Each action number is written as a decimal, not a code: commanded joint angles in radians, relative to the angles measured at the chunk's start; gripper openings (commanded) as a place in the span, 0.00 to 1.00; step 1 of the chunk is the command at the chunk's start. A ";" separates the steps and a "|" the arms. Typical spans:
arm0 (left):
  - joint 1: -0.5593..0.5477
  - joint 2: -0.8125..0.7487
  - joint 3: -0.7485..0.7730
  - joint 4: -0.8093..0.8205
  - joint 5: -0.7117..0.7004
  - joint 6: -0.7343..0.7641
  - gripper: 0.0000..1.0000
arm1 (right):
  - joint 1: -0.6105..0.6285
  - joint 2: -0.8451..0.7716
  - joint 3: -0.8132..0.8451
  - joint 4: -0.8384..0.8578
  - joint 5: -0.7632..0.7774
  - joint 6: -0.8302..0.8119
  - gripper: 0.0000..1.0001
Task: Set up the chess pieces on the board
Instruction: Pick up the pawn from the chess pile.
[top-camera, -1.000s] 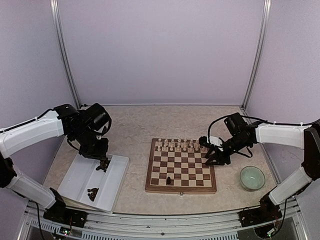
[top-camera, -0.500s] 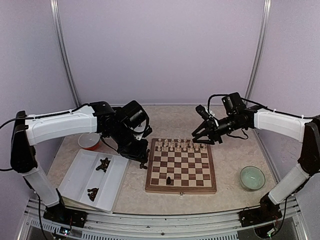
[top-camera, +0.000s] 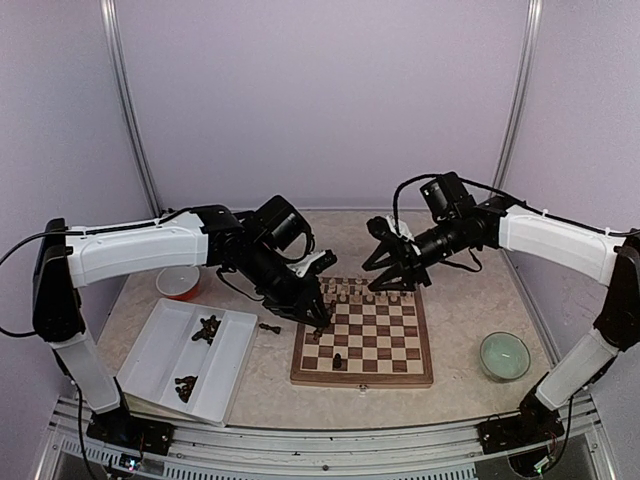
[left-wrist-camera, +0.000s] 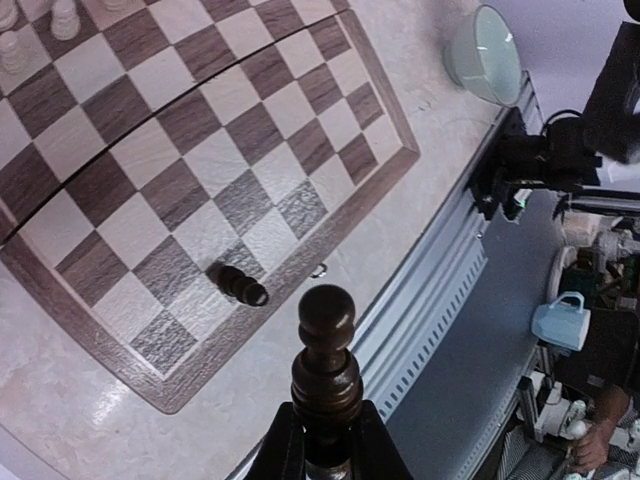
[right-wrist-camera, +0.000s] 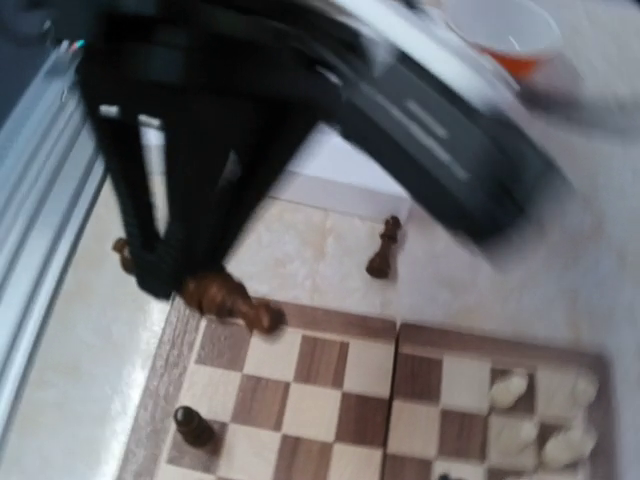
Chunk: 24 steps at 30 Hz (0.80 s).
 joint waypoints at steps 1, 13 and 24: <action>0.020 -0.008 -0.015 0.055 0.204 0.044 0.10 | 0.109 -0.018 0.066 -0.126 0.207 -0.238 0.50; 0.023 0.021 0.006 0.073 0.338 0.057 0.10 | 0.281 0.019 0.135 -0.182 0.463 -0.365 0.49; -0.041 -0.102 -0.137 0.365 -0.017 0.072 0.09 | 0.024 0.043 0.138 -0.167 -0.169 0.058 0.49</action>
